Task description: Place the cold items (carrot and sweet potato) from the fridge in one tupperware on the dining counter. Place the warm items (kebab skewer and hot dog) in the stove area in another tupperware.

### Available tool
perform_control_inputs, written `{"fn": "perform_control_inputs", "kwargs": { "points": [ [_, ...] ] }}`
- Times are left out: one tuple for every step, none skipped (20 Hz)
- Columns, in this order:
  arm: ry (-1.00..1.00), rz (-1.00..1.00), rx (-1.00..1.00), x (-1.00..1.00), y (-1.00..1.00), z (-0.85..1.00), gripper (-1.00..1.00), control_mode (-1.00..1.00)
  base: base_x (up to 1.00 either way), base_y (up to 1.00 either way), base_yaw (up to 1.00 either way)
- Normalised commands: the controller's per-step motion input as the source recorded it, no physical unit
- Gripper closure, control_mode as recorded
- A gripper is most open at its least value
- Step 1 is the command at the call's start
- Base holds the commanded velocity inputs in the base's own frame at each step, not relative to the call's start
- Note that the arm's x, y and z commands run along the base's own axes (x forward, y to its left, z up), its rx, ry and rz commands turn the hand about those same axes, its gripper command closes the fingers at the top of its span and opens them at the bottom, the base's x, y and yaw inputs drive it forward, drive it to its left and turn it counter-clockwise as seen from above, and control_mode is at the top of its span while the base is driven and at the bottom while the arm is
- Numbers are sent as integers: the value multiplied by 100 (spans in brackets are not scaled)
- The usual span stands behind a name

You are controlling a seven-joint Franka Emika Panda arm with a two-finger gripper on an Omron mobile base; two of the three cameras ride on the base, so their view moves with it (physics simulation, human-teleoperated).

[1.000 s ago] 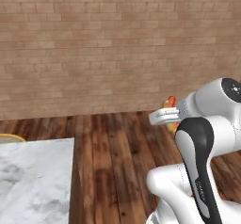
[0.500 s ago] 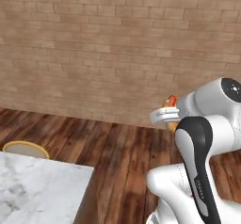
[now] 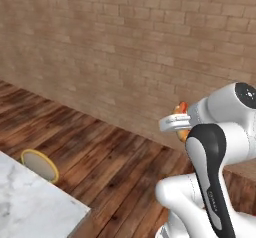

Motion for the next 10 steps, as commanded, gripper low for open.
{"fn": "perform_control_inputs", "kwargs": {
  "points": [
    [0,0,0,0,0,0,100,100,61,-64,53],
    [0,0,0,0,0,0,100,100,61,-63,53],
    [0,0,0,0,0,0,100,100,60,-63,53],
    [0,0,0,0,0,0,100,100,60,-63,53],
    [0,0,0,0,0,0,100,100,61,-64,53],
    [0,0,0,0,0,0,100,100,61,-64,53],
    [0,0,0,0,0,0,100,100,62,-66,52],
    [0,0,0,0,0,0,100,100,63,-71,49],
    [0,0,0,0,0,0,100,100,63,-71,49],
    [0,0,0,0,0,0,100,100,62,-71,49]
  ]
}}
